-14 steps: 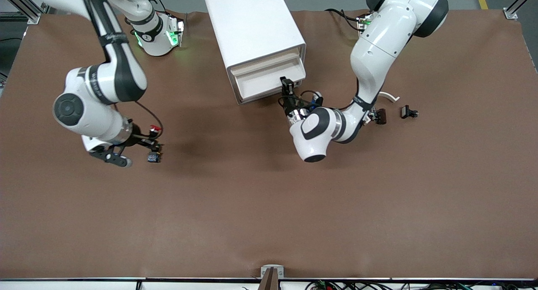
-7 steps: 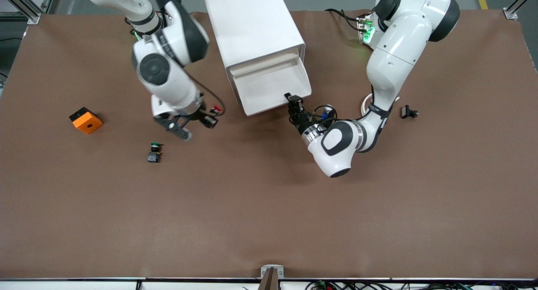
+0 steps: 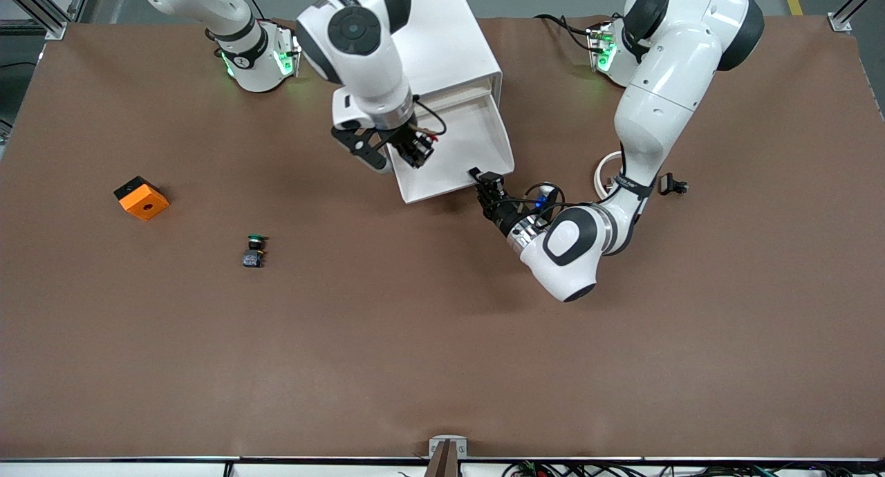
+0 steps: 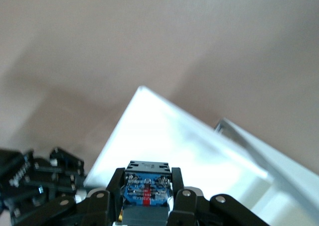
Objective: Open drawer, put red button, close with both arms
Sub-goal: 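Lower the red button into the open drawer and open the right gripper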
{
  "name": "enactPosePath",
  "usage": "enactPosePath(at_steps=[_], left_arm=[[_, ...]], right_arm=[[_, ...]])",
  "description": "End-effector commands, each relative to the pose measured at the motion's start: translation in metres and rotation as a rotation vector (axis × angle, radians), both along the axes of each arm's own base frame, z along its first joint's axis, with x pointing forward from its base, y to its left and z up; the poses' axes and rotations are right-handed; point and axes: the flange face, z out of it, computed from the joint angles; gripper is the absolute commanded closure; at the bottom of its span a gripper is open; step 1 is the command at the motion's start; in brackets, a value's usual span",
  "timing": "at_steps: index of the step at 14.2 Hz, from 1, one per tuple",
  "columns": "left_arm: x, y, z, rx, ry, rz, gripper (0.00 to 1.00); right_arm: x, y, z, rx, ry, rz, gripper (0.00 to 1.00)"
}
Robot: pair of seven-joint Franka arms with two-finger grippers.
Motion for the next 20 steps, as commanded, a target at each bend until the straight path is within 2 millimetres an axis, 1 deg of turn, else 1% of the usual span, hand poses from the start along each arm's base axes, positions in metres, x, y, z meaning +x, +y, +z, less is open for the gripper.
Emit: enactPosePath(at_steps=[1, 2, 4, 5, 7, 8, 9, 10, 13, 14, 15, 16, 17, 18, 20], left_arm=[[0.014, 0.003, -0.009, -0.012, -0.031, 0.044, 0.82], [0.014, 0.004, -0.01, -0.011, -0.03, 0.045, 0.82], [0.014, 0.003, -0.009, -0.012, -0.031, 0.044, 0.81], [0.014, 0.004, -0.01, -0.011, -0.03, 0.045, 0.76], [0.014, 0.003, -0.01, -0.013, -0.03, 0.044, 0.35], [0.013, 0.002, -0.009, -0.016, -0.033, 0.042, 0.18], [0.013, 0.002, -0.01, -0.018, -0.034, 0.041, 0.0], [0.013, 0.002, -0.009, -0.018, -0.037, 0.039, 0.0], [0.014, 0.001, -0.003, -0.024, -0.044, 0.039, 0.0], [0.014, -0.001, -0.001, -0.029, -0.047, 0.037, 0.0], [0.013, -0.002, 0.0, -0.033, -0.048, 0.035, 0.0], [0.013, -0.003, 0.001, -0.037, -0.05, 0.032, 0.0], [0.014, -0.004, 0.005, -0.042, -0.059, 0.03, 0.0], [0.014, -0.005, 0.008, -0.058, -0.072, 0.024, 0.0], [0.018, -0.007, 0.021, -0.096, -0.118, 0.01, 0.0]], right_arm=[[-0.015, 0.026, -0.019, -0.02, -0.011, -0.025, 1.0], [-0.021, 0.036, -0.027, -0.038, -0.03, -0.03, 1.0], [-0.028, 0.045, -0.044, -0.091, -0.065, -0.037, 1.0], [-0.027, 0.048, -0.048, -0.094, -0.07, -0.036, 1.0], [-0.028, 0.051, -0.047, -0.093, -0.068, -0.035, 1.0], [-0.024, 0.05, -0.042, -0.086, -0.066, -0.041, 0.36], [-0.026, 0.053, -0.04, -0.082, -0.066, -0.039, 0.0], [-0.025, 0.053, -0.039, -0.082, -0.068, -0.037, 0.0], [-0.018, 0.054, -0.024, -0.072, -0.076, -0.028, 0.0], [-0.012, 0.052, -0.017, -0.077, -0.073, -0.022, 0.0], [-0.001, 0.044, -0.006, -0.087, -0.068, 0.005, 0.0], [0.013, 0.033, 0.004, -0.102, -0.058, 0.039, 0.0], [0.026, 0.02, 0.01, -0.114, -0.048, 0.066, 0.0], [0.041, 0.003, 0.017, -0.12, -0.043, 0.097, 0.0], [0.07, -0.041, 0.033, -0.136, -0.023, 0.187, 0.0]])
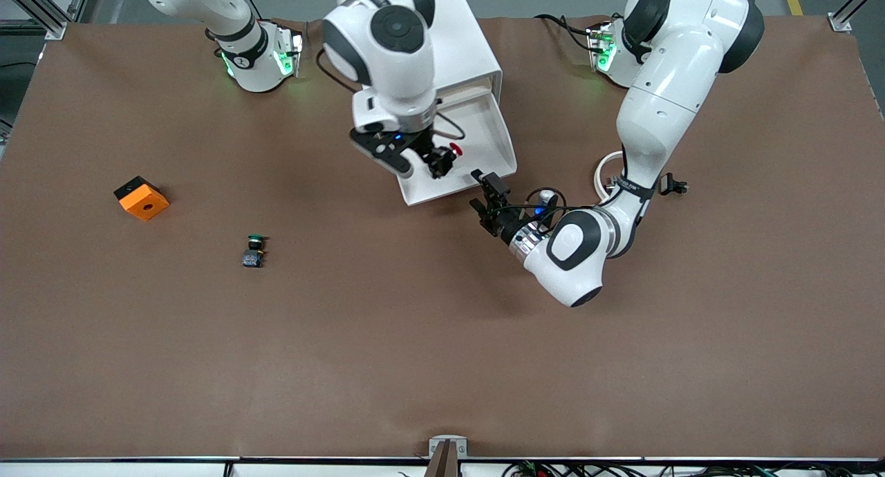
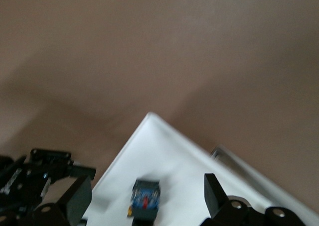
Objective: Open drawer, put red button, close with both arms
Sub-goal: 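Lower the red button into the open drawer and open the right gripper, then withdraw the right arm to rest while the left gripper releases the drawer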
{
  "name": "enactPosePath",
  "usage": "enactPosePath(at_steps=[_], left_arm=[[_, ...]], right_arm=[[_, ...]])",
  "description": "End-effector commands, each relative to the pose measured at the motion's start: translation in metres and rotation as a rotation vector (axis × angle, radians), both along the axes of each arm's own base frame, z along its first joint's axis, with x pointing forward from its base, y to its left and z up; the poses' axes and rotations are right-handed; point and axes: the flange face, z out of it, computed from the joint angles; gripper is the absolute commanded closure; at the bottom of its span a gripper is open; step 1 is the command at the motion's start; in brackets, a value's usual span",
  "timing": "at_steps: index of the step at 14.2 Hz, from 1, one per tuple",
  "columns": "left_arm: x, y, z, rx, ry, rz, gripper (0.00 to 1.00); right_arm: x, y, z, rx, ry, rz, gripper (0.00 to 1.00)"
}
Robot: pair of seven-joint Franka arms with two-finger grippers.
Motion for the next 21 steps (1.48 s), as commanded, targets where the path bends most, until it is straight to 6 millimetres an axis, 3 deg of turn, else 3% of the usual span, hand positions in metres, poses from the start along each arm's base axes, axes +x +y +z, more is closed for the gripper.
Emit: enactPosePath(at_steps=[1, 3, 6, 11, 13, 17, 19, 21], left_arm=[[0.008, -0.005, 0.024, -0.077, -0.079, -0.023, 0.0], [0.01, -0.005, 0.035, -0.14, -0.14, -0.046, 0.0], [0.021, 0.001, 0.056, -0.241, -0.284, -0.104, 0.0], [0.026, 0.007, 0.075, -0.392, -0.557, -0.338, 0.0], [0.03, 0.01, 0.083, -0.453, -0.662, -0.424, 0.0], [0.042, 0.015, 0.091, -0.565, -0.873, -0.578, 0.0], [0.046, 0.018, 0.093, -0.613, -0.957, -0.673, 0.0], [0.054, 0.021, 0.106, -0.617, -1.044, -0.74, 0.0]], right_arm=[[0.04, -0.066, 0.033, -0.013, 0.03, 0.126, 0.0], [0.064, -0.123, 0.056, -0.016, 0.061, 0.208, 0.0], [0.094, -0.226, 0.083, -0.002, 0.099, 0.36, 0.0], [0.124, -0.388, 0.099, 0.036, 0.15, 0.568, 0.0], [0.126, -0.435, 0.102, 0.051, 0.154, 0.635, 0.0], [0.122, -0.507, 0.108, 0.071, 0.149, 0.678, 0.0], [0.121, -0.527, 0.129, 0.064, 0.127, 0.655, 0.0], [0.123, -0.529, 0.15, 0.042, 0.113, 0.651, 0.0]])
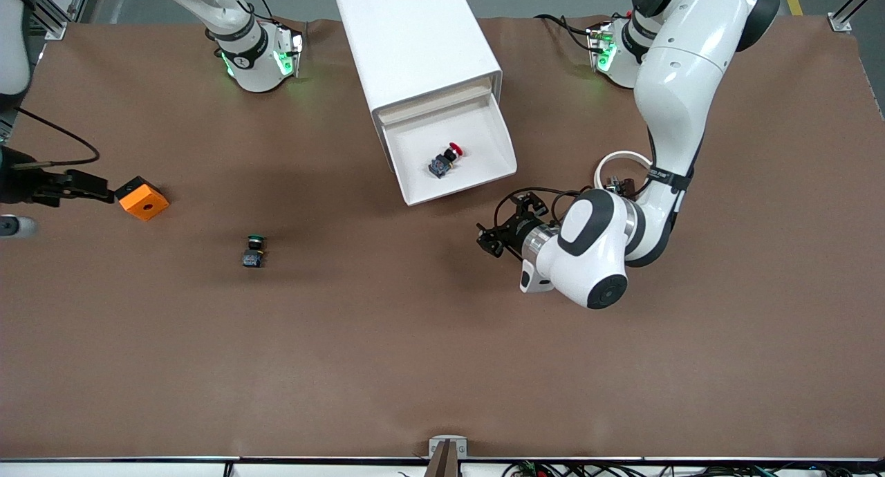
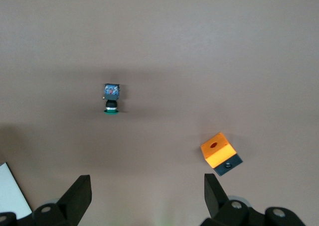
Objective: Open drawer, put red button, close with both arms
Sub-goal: 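Withdraw the right arm to rest while the left gripper releases the drawer, then push the drawer front closed with the left gripper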
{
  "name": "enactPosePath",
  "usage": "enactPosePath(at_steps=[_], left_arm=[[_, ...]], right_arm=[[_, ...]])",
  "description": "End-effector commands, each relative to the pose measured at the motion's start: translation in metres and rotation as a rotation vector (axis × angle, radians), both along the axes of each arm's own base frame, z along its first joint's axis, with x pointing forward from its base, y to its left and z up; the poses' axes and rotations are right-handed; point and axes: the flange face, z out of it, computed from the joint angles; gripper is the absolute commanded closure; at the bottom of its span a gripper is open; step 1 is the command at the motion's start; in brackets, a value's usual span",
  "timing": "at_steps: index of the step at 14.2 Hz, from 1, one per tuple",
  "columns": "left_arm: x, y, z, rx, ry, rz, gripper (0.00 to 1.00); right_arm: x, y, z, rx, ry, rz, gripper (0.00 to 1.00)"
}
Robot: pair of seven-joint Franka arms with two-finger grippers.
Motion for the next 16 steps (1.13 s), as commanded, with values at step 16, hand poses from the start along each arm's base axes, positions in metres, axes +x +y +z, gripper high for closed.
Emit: enactPosePath(at_steps=[16], left_arm=[[-0.028, -0.07, 0.018, 0.052, -0.389, -0.299, 0.0]], right_arm=[[-0.055, 0.014, 0.106, -0.015, -0.062, -0.031, 0.0]])
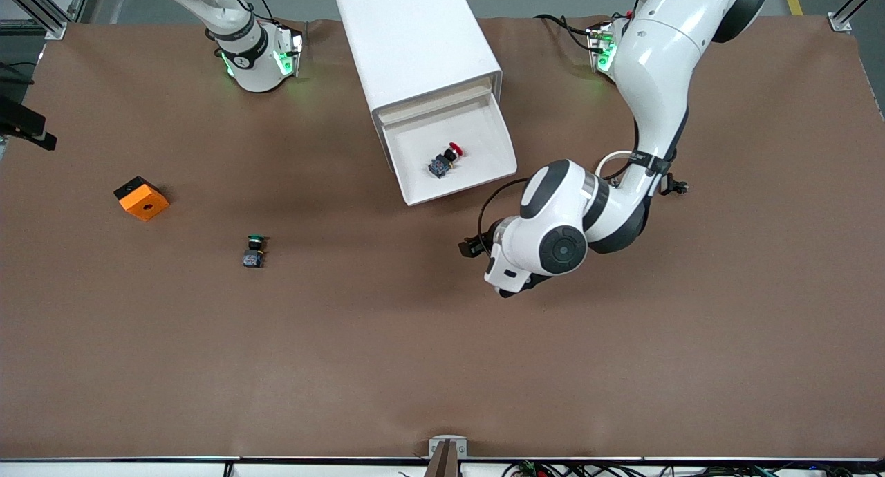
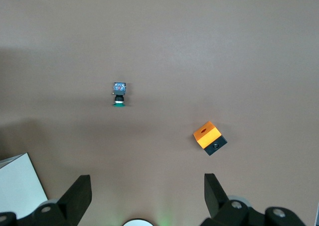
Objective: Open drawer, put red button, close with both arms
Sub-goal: 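Push the drawer front closed with the left gripper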
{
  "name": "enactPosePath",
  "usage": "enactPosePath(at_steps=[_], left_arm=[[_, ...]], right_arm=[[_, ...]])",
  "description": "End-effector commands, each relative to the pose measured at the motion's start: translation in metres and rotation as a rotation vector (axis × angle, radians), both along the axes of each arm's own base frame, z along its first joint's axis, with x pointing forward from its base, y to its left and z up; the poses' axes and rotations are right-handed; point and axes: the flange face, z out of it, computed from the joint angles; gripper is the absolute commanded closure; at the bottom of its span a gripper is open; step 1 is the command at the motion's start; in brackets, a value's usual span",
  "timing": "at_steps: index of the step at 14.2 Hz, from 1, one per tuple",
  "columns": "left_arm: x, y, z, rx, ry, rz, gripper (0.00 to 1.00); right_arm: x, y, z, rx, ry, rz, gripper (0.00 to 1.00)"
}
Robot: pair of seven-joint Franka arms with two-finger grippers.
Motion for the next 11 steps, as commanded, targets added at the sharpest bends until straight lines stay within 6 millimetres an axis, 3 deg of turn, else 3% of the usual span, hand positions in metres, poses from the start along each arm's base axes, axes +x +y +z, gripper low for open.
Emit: enactPosePath(at_steps=[1, 4, 11], left_arm=[[-0.019, -0.017, -0.002, 0.008, -0.009, -0.05, 0.0], [-0.036, -0.033, -0.005, -0.002, 0.022, -0.071, 0.0], [-0.073, -0.059, -0.01, -0.009, 0.1, -0.131, 0.0]], right_arm=[[-0.008, 0.001, -0.008, 0.004, 0.014, -0.02, 0.0], [-0.016, 0.018, -0.006, 0.001, -0.005, -0.052, 0.0], [-0.039, 0.021, -0.01, 0.006, -0.045, -0.047, 0.0]])
